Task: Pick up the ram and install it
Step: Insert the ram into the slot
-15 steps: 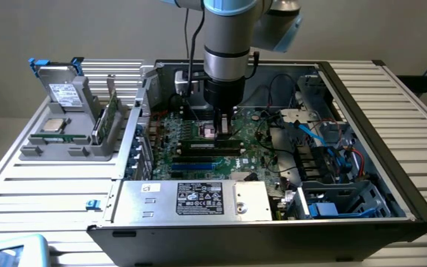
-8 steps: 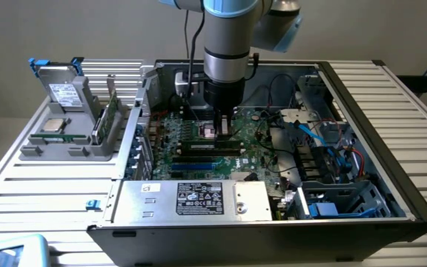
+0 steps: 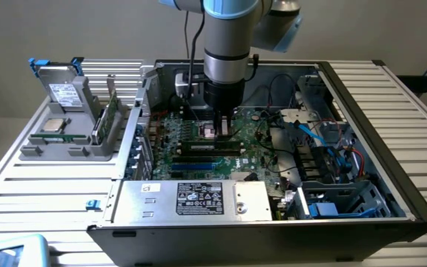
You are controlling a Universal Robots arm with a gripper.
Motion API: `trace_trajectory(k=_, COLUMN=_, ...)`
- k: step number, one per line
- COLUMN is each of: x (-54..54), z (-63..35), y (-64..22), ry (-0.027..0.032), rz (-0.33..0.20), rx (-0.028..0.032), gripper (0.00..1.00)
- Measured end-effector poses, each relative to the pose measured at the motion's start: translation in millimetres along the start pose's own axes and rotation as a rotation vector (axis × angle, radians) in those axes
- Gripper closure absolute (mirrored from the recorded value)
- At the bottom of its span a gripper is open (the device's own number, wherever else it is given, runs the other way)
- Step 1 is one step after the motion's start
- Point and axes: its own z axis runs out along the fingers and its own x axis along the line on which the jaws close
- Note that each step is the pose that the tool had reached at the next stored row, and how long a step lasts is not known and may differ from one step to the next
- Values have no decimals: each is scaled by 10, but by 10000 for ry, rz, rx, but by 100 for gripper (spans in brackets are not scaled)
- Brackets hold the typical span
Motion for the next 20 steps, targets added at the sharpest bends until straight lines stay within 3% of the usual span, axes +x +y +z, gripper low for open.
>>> trace_trajectory(k=20, x=4, z=15, y=-1, ry=-4, rz=-3, rx=3, gripper=86)
